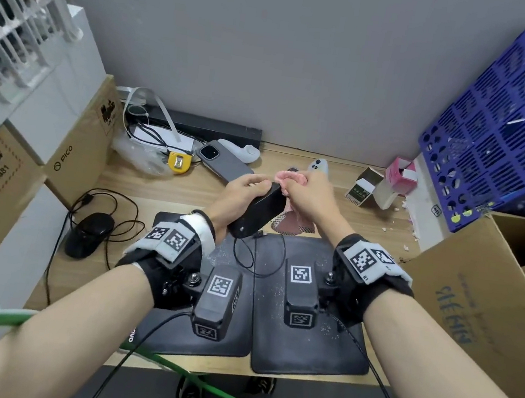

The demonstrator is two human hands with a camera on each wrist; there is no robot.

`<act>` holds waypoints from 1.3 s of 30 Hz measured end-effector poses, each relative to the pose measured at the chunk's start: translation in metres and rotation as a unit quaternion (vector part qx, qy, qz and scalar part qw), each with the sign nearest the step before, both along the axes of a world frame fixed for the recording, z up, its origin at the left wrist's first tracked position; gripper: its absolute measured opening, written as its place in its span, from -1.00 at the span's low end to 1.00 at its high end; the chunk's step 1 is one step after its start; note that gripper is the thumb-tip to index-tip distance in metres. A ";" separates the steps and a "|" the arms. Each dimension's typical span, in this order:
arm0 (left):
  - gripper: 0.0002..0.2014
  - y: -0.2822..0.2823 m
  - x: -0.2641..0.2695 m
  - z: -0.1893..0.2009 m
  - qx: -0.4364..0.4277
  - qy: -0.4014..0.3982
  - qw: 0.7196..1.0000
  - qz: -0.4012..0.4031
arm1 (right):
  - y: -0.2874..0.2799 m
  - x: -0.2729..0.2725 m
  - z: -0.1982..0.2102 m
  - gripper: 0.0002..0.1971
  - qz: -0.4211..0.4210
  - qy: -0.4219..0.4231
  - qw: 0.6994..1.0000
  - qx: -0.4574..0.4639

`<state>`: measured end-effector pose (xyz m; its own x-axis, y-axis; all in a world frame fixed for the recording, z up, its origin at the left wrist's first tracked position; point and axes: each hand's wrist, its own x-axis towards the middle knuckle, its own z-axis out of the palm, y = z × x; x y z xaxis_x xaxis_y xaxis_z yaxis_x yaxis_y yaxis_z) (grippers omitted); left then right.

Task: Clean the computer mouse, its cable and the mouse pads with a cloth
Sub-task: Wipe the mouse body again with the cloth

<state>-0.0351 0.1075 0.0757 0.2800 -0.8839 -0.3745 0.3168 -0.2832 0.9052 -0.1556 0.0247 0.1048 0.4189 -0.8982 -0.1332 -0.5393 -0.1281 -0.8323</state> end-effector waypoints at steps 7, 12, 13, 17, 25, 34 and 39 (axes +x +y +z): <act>-0.71 -0.003 0.002 -0.004 0.003 0.002 1.000 0.021 | 0.012 0.007 0.012 -0.79 0.071 -0.029 0.996 -0.047; -0.70 -0.003 0.006 0.000 -0.003 0.015 1.000 0.021 | 0.008 0.002 0.006 -0.82 0.024 -0.043 0.998 -0.042; -0.68 -0.003 0.006 0.002 0.001 0.015 1.000 0.028 | 0.009 0.002 0.007 -0.83 0.050 -0.058 0.996 -0.041; -0.59 0.000 0.007 0.002 -0.008 0.088 0.995 0.036 | 0.013 -0.006 0.010 -0.83 0.116 -0.071 0.991 0.008; -0.64 0.001 0.010 0.009 -0.002 0.197 0.980 0.012 | 0.001 -0.009 -0.002 -0.77 0.045 -0.109 0.993 0.004; -0.70 0.004 0.014 0.000 0.021 0.219 0.974 0.054 | 0.004 -0.009 -0.005 -0.79 0.052 -0.004 0.999 -0.010; -0.69 -0.001 0.015 0.005 0.013 0.224 0.971 0.082 | 0.009 0.005 -0.006 -0.69 0.034 -0.018 0.999 0.024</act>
<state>-0.0199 0.1063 0.0802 0.2201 -0.8300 -0.5125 0.7193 -0.2168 0.6600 -0.1503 0.0337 0.0984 0.4837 -0.8607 -0.1590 -0.5011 -0.1234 -0.8566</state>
